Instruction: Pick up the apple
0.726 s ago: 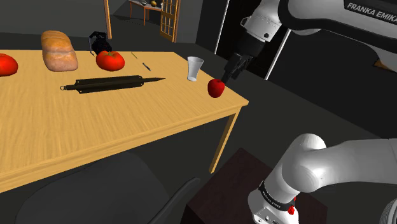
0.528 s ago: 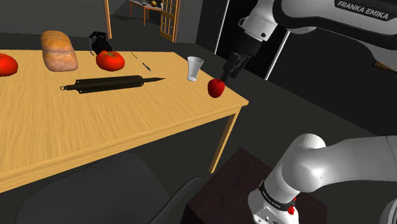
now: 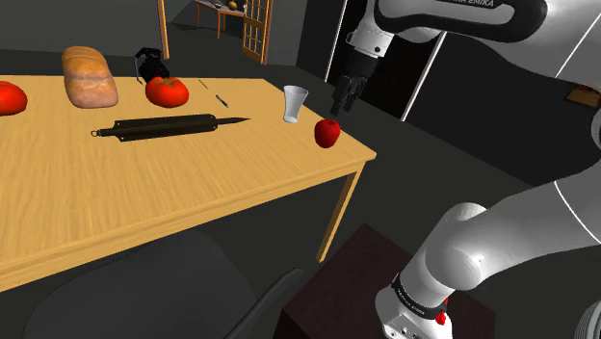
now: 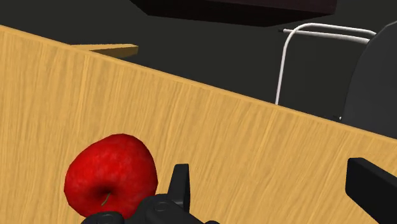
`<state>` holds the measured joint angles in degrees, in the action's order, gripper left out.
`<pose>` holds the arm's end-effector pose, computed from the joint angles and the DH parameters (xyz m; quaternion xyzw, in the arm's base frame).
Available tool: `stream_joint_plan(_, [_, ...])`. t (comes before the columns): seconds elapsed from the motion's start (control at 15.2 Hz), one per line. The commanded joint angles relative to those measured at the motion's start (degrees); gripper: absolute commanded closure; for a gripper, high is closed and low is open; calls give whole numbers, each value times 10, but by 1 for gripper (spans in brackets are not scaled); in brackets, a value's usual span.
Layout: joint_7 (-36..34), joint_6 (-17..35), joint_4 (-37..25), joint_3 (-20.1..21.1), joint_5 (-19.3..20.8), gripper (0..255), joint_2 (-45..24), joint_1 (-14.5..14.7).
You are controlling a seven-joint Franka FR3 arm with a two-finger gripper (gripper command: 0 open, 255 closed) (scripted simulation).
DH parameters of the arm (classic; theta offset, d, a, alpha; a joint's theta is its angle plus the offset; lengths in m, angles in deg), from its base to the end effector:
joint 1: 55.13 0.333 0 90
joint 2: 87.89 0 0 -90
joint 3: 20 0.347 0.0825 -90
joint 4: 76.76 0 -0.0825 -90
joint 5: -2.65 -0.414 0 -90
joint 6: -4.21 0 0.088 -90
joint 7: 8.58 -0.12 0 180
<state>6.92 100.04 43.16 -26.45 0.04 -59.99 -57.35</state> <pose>0.4182 -0.0690 0.6311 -0.9963 -0.0635 -0.0412 0.0415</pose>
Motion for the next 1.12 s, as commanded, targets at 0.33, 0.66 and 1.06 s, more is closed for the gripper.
stream_joint_plan(0.33, [81,-37,-142,-51,13,0,-166,-13])
stream_joint_plan(0.66, [137,-76,-266,-78,9,0,-293,-30])
stream_joint_plan(1.06, [137,-28,-213,-77,11,0,-287,-30])
